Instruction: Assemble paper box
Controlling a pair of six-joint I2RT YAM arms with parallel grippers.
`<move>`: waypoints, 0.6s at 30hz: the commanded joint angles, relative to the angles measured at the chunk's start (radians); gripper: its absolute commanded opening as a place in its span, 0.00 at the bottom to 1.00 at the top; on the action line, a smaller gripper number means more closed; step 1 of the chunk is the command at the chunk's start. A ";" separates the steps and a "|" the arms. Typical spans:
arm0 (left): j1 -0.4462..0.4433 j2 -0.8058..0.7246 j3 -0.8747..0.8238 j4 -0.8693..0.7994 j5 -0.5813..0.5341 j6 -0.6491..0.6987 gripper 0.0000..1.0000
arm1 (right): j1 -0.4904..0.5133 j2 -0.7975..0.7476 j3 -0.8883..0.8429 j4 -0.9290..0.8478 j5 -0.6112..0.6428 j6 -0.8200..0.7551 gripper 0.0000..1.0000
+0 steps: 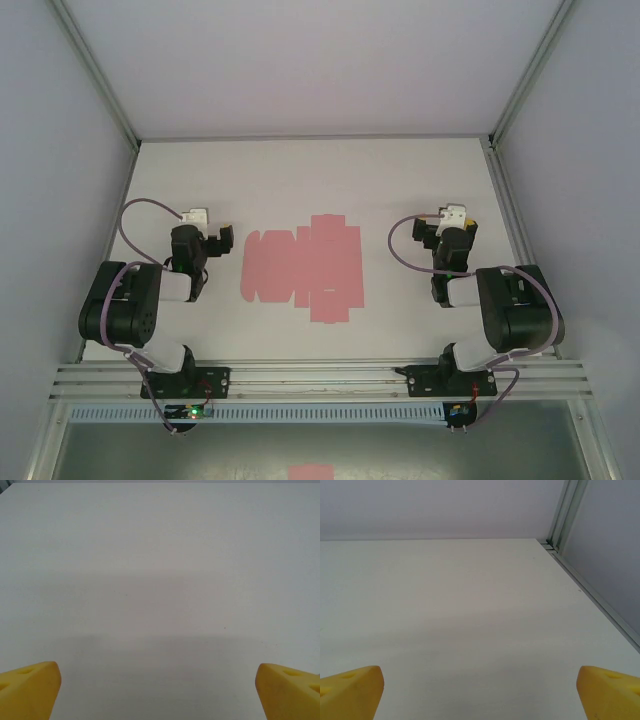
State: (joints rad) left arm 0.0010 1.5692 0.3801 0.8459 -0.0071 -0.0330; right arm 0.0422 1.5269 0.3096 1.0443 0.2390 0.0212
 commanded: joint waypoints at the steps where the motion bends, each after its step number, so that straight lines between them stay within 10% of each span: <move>1: -0.006 -0.014 0.018 0.014 -0.005 0.015 1.00 | 0.008 -0.009 -0.003 0.031 0.015 0.014 0.98; 18: 0.012 -0.026 0.046 -0.031 0.008 -0.007 1.00 | 0.002 -0.015 0.004 0.029 -0.035 0.004 0.98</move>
State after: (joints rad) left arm 0.0025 1.5688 0.3923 0.8391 0.0078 -0.0334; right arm 0.0422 1.5269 0.3096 1.0439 0.2356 0.0238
